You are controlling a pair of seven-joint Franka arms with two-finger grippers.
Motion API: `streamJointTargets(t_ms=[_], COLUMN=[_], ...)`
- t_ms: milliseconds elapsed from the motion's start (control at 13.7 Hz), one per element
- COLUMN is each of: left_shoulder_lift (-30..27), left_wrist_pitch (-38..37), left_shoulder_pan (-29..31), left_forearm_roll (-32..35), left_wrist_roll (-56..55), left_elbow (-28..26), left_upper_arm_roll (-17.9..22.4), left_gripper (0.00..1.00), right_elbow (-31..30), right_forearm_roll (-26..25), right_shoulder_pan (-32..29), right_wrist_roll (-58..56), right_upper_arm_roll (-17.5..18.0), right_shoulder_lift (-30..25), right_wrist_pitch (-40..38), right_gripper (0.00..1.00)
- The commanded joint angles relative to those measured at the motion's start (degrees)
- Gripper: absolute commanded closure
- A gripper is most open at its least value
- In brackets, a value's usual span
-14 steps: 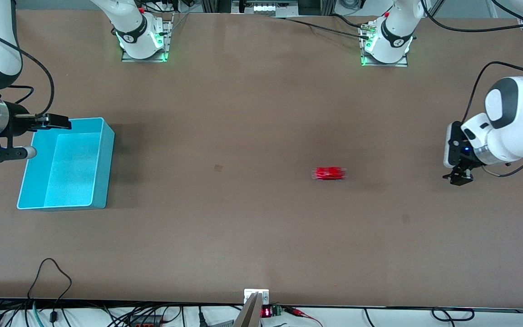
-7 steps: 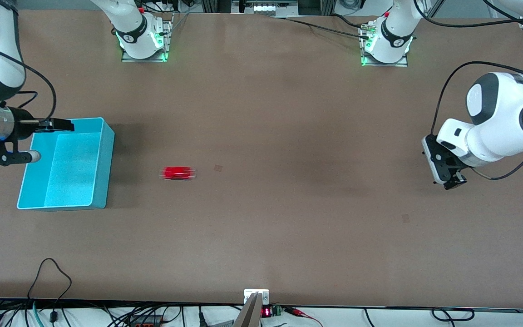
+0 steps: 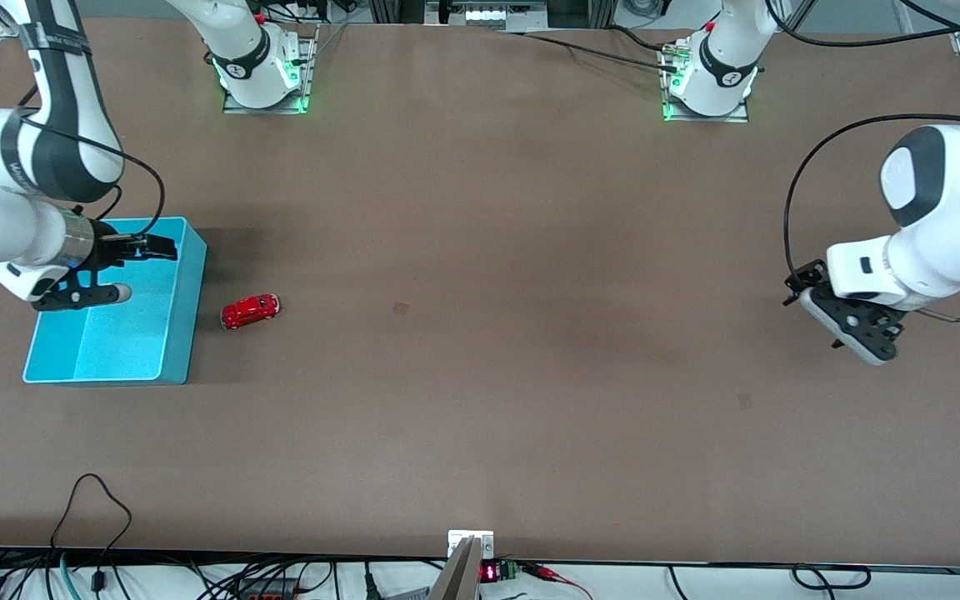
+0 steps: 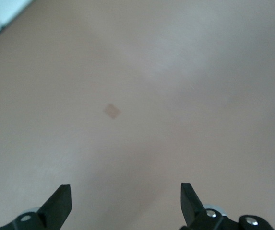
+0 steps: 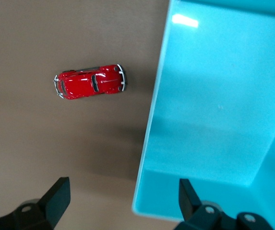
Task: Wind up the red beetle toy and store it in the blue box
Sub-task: 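Reach the right gripper to the red car and grasp it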
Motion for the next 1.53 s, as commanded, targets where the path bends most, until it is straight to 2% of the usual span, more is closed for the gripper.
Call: streamJointTargets(t_ms=[0, 218, 364, 437, 583, 874, 1165, 1456], left_shoulder_lift=[0.2, -2.0, -3.7, -4.2, -5.5, -8.6, -11.7, -11.0], left_wrist_pitch=[-6.3, -9.0, -12.3, -13.4, -14.3, -20.8, -21.7, -21.0], left_shoulder_pan=[-1.4, -5.4, -6.3, -7.8, -11.2, -9.5, -9.7, -9.3], left_forearm_roll=[-0.7, -0.8, -0.9, -0.7, -0.9, -5.3, -4.6, -4.6], left_wrist_roll=[-11.8, -25.5, -31.6, -33.7, -36.9, -36.9, -38.8, -39.0], left_elbow=[6.2, 9.8, 11.2, 12.2, 12.5, 12.4, 9.9, 10.2], left_upper_arm_roll=[3.3, 8.0, 9.0, 9.8, 13.2, 13.0, 12.2, 11.2], left_gripper=[0.00, 0.00, 0.00, 0.00, 0.00, 0.00, 0.00, 0.00], right_elbow=[-5.7, -5.8, -5.7, -5.8, -6.2, -7.5, -8.5, -9.1], right_forearm_roll=[0.1, -1.3, -3.2, -4.0, -4.0, -4.9, -5.0, -5.0], right_shoulder_pan=[-0.8, -0.4, -0.5, -0.4, -0.3, -0.1, 0.2, 0.0], right_wrist_roll=[-18.4, -35.9, -44.4, -52.4, -62.2, -67.5, -73.4, -76.7], right_upper_arm_roll=[1.2, 4.3, 5.8, 6.7, 8.1, 9.9, 10.0, 10.0], right_shoulder_lift=[0.3, 4.3, 6.1, 6.7, 7.3, 9.7, 12.8, 14.3], right_wrist_pitch=[10.2, 15.2, 17.7, 19.7, 21.7, 25.9, 32.1, 34.6], right_gripper=[0.00, 0.00, 0.00, 0.00, 0.00, 0.00, 0.00, 0.00])
